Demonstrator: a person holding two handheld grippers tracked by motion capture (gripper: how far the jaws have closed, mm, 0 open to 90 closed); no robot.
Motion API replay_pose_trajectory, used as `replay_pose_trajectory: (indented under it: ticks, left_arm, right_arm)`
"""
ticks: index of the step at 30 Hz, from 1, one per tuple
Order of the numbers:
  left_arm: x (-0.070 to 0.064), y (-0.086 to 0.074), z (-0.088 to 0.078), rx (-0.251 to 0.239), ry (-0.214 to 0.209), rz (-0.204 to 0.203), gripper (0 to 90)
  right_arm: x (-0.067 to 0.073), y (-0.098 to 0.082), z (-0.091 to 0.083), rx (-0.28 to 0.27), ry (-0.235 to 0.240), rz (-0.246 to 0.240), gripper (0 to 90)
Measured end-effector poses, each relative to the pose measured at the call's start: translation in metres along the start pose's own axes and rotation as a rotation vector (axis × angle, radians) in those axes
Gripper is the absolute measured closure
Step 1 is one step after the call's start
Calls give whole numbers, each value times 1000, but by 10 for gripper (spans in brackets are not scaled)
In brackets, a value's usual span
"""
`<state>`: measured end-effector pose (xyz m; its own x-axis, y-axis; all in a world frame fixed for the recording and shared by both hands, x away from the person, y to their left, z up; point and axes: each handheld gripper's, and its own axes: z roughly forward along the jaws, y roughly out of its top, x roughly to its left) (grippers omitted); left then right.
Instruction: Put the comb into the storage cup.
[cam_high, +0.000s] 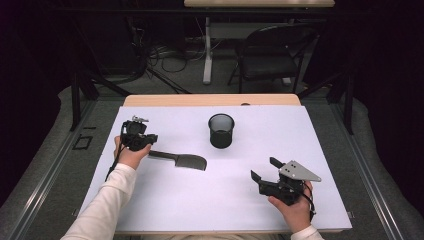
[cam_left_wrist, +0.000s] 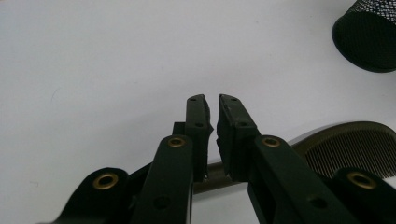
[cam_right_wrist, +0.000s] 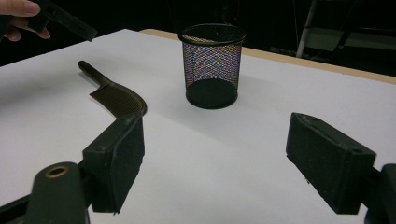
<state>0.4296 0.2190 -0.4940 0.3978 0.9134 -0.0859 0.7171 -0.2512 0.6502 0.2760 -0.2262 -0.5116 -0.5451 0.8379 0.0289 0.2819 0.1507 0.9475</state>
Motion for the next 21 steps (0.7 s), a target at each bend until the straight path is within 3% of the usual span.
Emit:
replay_pose_trajectory:
  ticks: [11, 21]
  left_arm:
    - [0, -1, 11, 14, 8, -21, 898]
    - [-1, -3, 23, 42, 12, -27, 900]
  right_arm:
    - [0, 0, 0, 4, -1, -1, 194]
    - [0, -1, 1, -2, -2, -3, 194]
